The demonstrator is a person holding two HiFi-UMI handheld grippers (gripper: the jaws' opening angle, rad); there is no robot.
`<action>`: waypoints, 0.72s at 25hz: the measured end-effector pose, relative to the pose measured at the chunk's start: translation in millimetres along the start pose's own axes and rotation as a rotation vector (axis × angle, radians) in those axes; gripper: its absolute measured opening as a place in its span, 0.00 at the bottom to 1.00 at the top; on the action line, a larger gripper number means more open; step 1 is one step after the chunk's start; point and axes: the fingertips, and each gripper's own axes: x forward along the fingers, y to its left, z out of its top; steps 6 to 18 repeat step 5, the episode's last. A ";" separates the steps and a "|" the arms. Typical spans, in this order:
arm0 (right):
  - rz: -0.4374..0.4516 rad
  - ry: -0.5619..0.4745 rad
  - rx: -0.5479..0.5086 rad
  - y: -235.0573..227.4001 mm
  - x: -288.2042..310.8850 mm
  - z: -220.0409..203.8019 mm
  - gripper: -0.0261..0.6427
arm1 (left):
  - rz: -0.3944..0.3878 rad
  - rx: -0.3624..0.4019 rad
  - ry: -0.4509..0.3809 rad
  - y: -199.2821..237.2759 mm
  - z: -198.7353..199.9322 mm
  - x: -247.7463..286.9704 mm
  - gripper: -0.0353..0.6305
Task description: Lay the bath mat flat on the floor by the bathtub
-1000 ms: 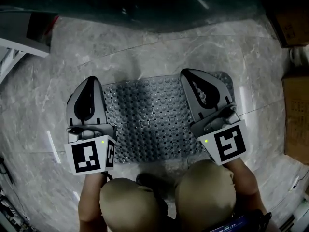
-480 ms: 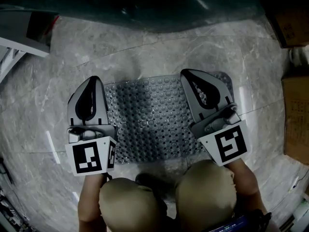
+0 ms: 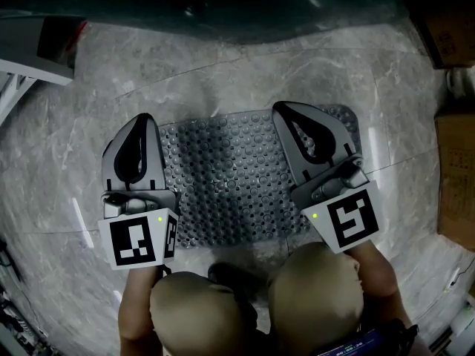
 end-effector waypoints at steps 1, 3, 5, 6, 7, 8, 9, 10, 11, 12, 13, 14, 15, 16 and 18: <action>-0.002 0.002 -0.001 -0.8 -0.5 -0.5 0.06 | 0.001 0.002 0.001 0.2 -0.2 -0.6 0.10; -0.008 0.005 -0.002 -2.9 -1.6 -0.8 0.06 | 0.002 0.004 0.001 0.8 0.3 -1.4 0.10; -0.014 0.008 -0.003 -4.8 -2.7 -0.8 0.06 | 0.003 0.004 0.000 1.2 1.4 -1.6 0.10; -0.014 0.008 -0.003 -4.8 -2.7 -0.8 0.06 | 0.003 0.004 0.000 1.2 1.4 -1.6 0.10; -0.014 0.008 -0.003 -4.8 -2.7 -0.8 0.06 | 0.003 0.004 0.000 1.2 1.4 -1.6 0.10; -0.014 0.008 -0.003 -4.8 -2.7 -0.8 0.06 | 0.003 0.004 0.000 1.2 1.4 -1.6 0.10; -0.014 0.008 -0.003 -4.8 -2.7 -0.8 0.06 | 0.003 0.004 0.000 1.2 1.4 -1.6 0.10; -0.014 0.008 -0.003 -4.8 -2.7 -0.8 0.06 | 0.003 0.004 0.000 1.2 1.4 -1.6 0.10; -0.014 0.008 -0.003 -4.8 -2.7 -0.8 0.06 | 0.003 0.004 0.000 1.2 1.4 -1.6 0.10; -0.014 0.008 -0.003 -4.8 -2.7 -0.8 0.06 | 0.003 0.004 0.000 1.2 1.4 -1.6 0.10; -0.014 0.008 -0.003 -4.8 -2.7 -0.8 0.06 | 0.003 0.004 0.000 1.2 1.4 -1.6 0.10; -0.014 0.008 -0.003 -4.8 -2.7 -0.8 0.06 | 0.003 0.004 0.000 1.2 1.4 -1.6 0.10; -0.014 0.008 -0.003 -4.8 -2.7 -0.8 0.06 | 0.003 0.004 0.000 1.2 1.4 -1.6 0.10; -0.014 0.008 -0.003 -4.8 -2.7 -0.8 0.06 | 0.003 0.004 0.000 1.2 1.4 -1.6 0.10; -0.014 0.008 -0.003 -4.8 -2.7 -0.8 0.06 | 0.003 0.004 0.000 1.2 1.4 -1.6 0.10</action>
